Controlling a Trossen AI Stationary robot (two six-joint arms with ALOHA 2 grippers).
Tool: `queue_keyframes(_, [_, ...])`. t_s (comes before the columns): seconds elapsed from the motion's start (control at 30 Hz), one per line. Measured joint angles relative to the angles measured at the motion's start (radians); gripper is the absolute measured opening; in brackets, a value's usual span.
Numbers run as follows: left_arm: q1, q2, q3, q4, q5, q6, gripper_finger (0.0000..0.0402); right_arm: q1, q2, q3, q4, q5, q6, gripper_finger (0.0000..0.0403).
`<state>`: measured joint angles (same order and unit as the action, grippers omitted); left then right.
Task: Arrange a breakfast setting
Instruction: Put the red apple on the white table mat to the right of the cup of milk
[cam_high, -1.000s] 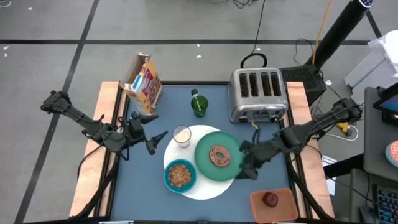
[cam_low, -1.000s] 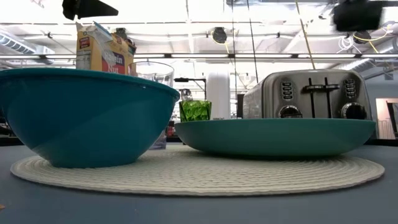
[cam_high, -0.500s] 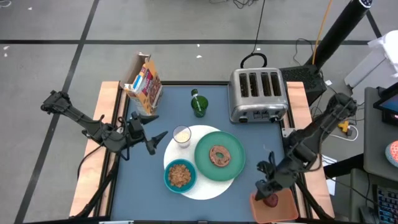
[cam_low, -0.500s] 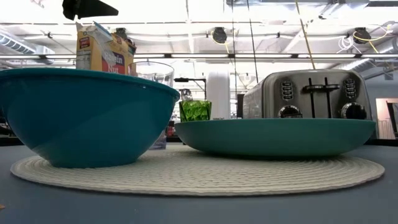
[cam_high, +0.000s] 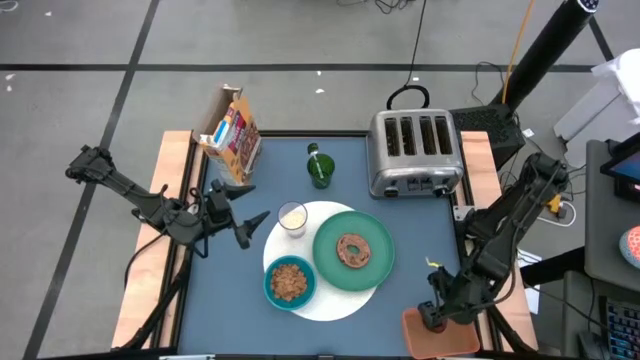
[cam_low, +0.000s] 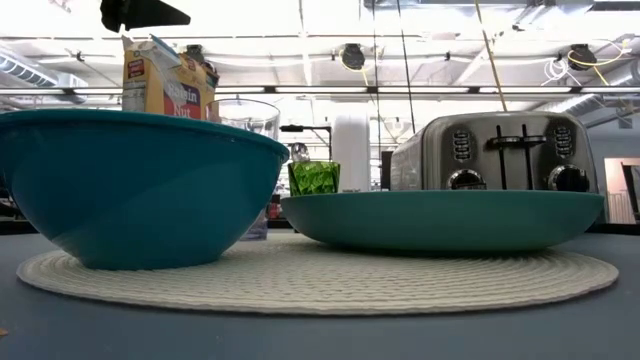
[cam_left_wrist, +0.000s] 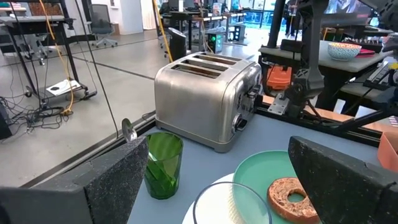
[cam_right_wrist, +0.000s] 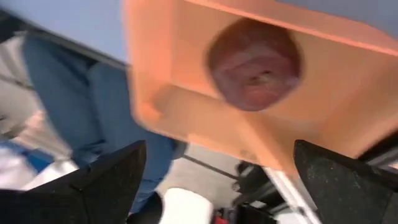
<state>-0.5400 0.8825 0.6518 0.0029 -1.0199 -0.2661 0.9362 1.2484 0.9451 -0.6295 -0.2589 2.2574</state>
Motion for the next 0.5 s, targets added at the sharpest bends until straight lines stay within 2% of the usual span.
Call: queue_keyframes(0.5, [0.000,0.000,0.000,-0.001,0.001,0.000,0.0392,0.009,0.096,0.000,-0.037,0.050,-0.016,0.0396])
